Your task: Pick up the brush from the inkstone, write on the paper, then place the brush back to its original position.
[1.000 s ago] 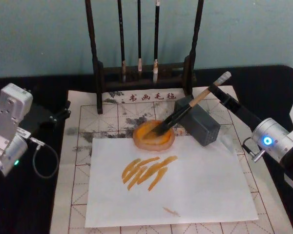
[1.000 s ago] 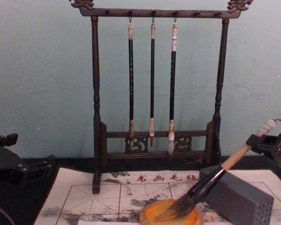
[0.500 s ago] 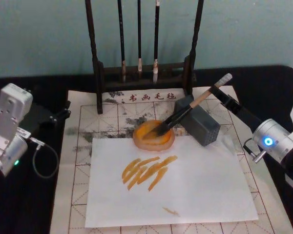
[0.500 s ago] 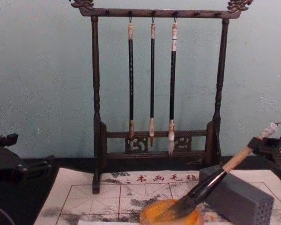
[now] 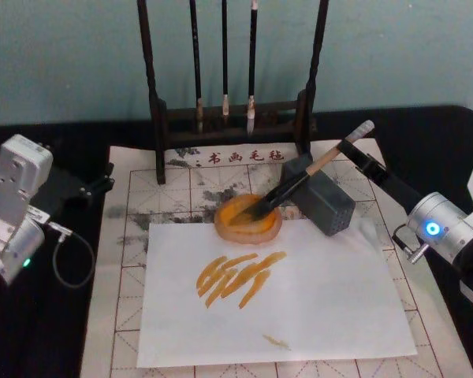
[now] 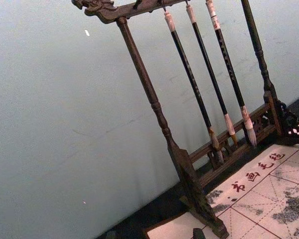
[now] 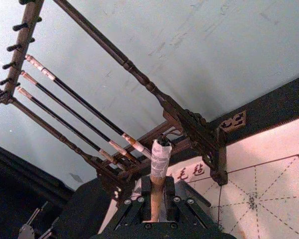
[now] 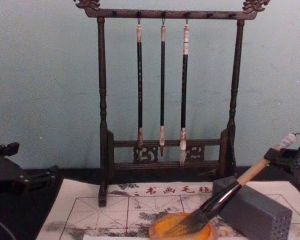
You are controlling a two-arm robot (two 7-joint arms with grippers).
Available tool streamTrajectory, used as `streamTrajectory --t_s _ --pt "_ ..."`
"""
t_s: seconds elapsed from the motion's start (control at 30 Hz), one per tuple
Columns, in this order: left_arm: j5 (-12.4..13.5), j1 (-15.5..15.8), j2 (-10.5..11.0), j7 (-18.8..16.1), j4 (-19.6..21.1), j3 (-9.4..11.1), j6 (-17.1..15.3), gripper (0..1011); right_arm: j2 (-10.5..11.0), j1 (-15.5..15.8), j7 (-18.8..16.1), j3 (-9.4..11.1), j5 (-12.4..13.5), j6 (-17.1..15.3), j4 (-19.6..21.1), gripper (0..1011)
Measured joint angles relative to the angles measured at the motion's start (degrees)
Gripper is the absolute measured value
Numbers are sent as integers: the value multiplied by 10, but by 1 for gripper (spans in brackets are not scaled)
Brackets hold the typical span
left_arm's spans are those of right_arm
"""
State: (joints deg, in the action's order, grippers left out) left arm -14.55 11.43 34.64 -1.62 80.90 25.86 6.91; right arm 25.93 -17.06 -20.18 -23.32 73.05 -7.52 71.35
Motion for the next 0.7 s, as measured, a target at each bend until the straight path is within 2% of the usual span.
streamTrajectory --t_s 0.7 --pt "0 0 0 0 0 0 0 1001 0 -2 4 -2 2 -4 -2 175"
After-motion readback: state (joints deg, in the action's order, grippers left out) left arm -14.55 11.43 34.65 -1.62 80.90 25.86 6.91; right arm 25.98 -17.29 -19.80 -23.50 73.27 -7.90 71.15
